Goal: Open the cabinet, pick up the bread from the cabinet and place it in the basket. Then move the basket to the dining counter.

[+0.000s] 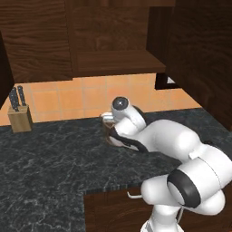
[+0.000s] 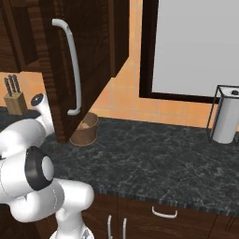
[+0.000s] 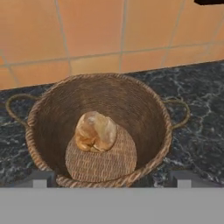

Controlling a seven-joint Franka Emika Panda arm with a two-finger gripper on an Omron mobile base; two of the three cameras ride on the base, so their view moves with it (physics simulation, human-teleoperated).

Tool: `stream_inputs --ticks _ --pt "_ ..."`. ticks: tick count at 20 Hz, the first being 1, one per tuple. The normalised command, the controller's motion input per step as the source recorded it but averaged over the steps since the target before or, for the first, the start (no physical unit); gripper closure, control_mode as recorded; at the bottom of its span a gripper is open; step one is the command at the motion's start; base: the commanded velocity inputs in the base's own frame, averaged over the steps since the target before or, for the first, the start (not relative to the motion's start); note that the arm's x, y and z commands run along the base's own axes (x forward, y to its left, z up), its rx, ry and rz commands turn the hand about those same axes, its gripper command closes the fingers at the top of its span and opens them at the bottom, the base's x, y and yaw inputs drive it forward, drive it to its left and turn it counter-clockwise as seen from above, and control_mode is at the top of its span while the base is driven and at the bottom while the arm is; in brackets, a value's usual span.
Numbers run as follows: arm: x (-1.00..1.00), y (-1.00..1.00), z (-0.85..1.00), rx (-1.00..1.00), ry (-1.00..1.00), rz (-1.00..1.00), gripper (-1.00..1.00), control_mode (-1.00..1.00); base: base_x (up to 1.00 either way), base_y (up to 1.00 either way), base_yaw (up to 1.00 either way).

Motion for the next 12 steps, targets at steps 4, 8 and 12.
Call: stream_inputs --ticks 4,8,12 --pt "-0.05 0.14 0.31 -0.01 0.23 0.53 -1.0 -1.0 0.0 0.0 0.0" --pt "-0.06 0.28 0.08 -0.12 0.25 0.58 -1.0 -1.0 0.0 0.0 0.0" --pt "0.0 0.19 -0.1 -0.17 0.2 0.45 -1.0 -1.0 0.0 0.0 0.0"
